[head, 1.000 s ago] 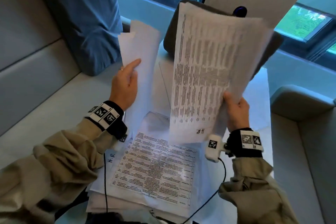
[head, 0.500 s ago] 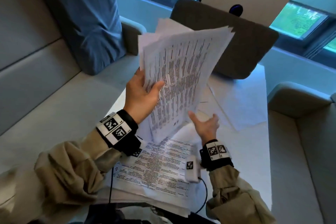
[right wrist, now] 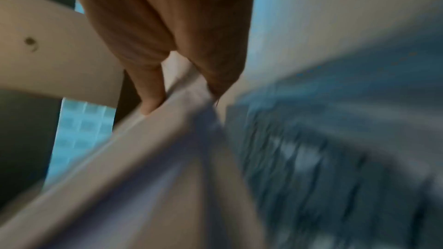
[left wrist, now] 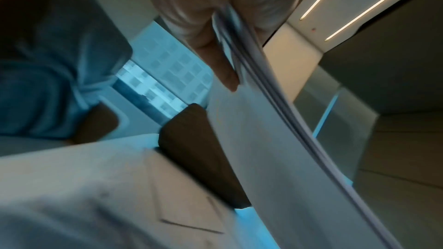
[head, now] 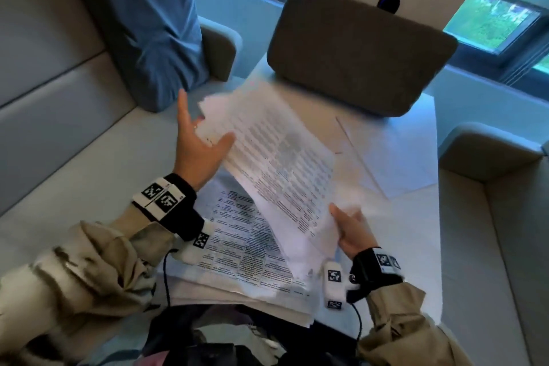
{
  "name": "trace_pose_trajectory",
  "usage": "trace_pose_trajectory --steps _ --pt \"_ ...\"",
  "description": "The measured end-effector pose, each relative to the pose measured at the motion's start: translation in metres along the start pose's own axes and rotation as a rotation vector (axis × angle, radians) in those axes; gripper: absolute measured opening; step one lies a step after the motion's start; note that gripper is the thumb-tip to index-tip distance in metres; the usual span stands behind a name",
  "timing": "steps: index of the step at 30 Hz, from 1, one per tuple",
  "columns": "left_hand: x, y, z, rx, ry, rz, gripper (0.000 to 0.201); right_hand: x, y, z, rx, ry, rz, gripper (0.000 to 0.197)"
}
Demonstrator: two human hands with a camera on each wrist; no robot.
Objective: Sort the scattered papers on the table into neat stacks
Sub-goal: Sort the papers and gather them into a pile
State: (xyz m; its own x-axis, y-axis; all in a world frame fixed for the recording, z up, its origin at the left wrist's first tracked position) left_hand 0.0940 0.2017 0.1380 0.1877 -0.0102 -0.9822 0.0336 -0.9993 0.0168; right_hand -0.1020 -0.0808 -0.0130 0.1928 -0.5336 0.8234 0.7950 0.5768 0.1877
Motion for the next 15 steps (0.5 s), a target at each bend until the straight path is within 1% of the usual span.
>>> trace_pose_trajectory --steps 1,2,3,5,6,9,11,12,13,14,15 --pt "0.017 -0.010 -0.005 0.007 -0.066 -0.068 0.105 -0.004 -0.011 -0.002 -0.031 -0.012 0.052 0.048" --pt "0.033 -0.018 -0.008 0.039 -0.134 -0.156 0.107 -0.008 -0.021 -0.002 -0.064 -0.016 0.114 0.061" --pt "0.048 -0.026 -0.009 0.090 -0.182 -0.275 0.107 -0.012 -0.030 -0.002 -0.089 -0.019 0.164 0.068" --pt "0.078 -0.045 -0.008 0.185 -0.232 -0.569 0.095 -0.023 -0.043 0.000 -0.119 -0.016 0.244 0.057" --pt "0.094 -0.055 -0.005 0.215 -0.260 -0.675 0.087 -0.032 -0.047 -0.001 -0.119 -0.002 0.295 0.056" --pt "0.140 -0.076 0.014 0.312 -0.436 -0.784 0.066 -0.052 -0.047 -0.003 -0.075 0.005 0.449 0.072" --pt "0.152 -0.083 0.026 0.404 -0.432 -1.014 0.049 -0.053 -0.044 -0.006 -0.120 -0.068 0.648 0.066" --pt "0.156 -0.086 0.032 0.434 -0.408 -1.126 0.045 -0.051 -0.045 -0.010 -0.186 -0.118 0.817 0.065" --pt "0.157 -0.088 0.036 0.427 -0.399 -1.199 0.046 -0.046 -0.048 -0.012 -0.272 -0.148 0.984 0.069" --pt "0.162 -0.089 0.040 0.422 -0.405 -1.227 0.050 -0.043 -0.050 -0.011 -0.347 -0.134 1.093 0.079" --pt "0.168 -0.088 0.045 0.424 -0.418 -1.239 0.054 -0.042 -0.051 -0.010 -0.383 -0.093 1.147 0.091"
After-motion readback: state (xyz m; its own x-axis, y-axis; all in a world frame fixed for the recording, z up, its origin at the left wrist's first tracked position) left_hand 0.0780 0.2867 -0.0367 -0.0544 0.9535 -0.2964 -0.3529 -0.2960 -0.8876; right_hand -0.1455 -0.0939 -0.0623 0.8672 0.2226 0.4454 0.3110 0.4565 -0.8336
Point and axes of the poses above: each hand's wrist, its own z-axis away from the middle knuckle, its own y-axis out of the palm, x = y × z, the point moved 8 cm from there along -z, towards the middle knuckle, and after that the axes turned 10 degrees about -x, right-handed, at the moved point
